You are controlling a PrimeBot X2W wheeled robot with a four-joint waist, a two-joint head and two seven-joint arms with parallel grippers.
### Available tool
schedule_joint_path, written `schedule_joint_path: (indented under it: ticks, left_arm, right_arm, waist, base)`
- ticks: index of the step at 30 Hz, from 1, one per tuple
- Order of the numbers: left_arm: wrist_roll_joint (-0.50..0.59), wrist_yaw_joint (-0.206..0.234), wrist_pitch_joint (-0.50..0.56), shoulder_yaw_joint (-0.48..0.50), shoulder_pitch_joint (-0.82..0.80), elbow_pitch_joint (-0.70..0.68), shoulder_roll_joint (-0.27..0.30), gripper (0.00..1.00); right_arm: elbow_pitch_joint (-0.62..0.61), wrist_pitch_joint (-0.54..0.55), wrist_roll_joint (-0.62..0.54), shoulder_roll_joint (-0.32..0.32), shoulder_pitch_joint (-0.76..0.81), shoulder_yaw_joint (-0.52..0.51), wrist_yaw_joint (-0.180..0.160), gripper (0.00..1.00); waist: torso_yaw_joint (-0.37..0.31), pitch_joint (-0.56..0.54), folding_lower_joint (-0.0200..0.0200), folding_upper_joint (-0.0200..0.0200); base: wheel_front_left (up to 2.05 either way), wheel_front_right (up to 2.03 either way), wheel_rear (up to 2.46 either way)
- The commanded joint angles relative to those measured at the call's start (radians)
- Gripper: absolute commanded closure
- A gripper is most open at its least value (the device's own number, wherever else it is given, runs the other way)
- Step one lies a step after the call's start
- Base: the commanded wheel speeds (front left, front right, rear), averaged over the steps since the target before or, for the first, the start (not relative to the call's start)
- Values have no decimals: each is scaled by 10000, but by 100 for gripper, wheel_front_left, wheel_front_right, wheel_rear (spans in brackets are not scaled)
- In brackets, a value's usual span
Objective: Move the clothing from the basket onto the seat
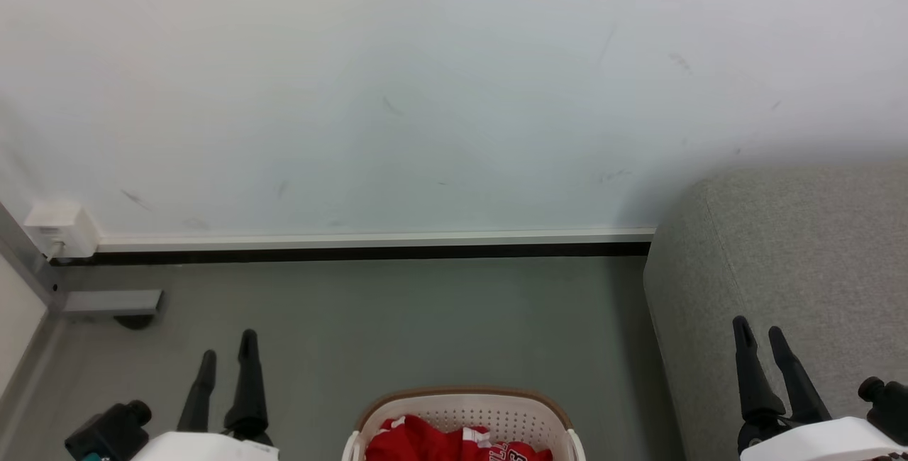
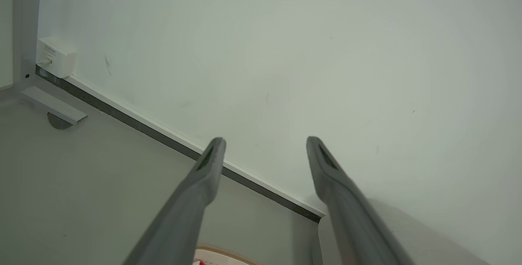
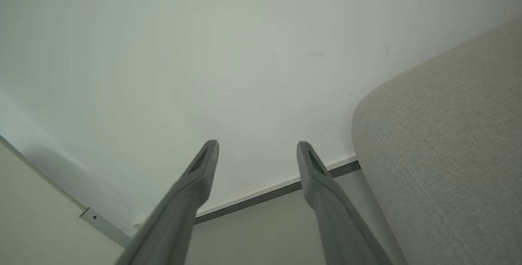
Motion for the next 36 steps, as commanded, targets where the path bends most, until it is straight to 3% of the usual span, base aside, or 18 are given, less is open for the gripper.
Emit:
schedule_joint_path:
  ticks: [1,36]
  left_arm:
    - [373,34,-113,1,26,-60,89,0]
    - [3844,189,-966,-239,145,19,141,0]
  right_arm:
    - [26,8,-317,-52,-240,-16,-10,0]
    - [765,-159,-3886,333,-573,49,-16,0]
  waist:
    - [8,-16,0,0]
    - [23,-103,0,0]
  base:
    - [0,0,0]
    - [0,0,0]
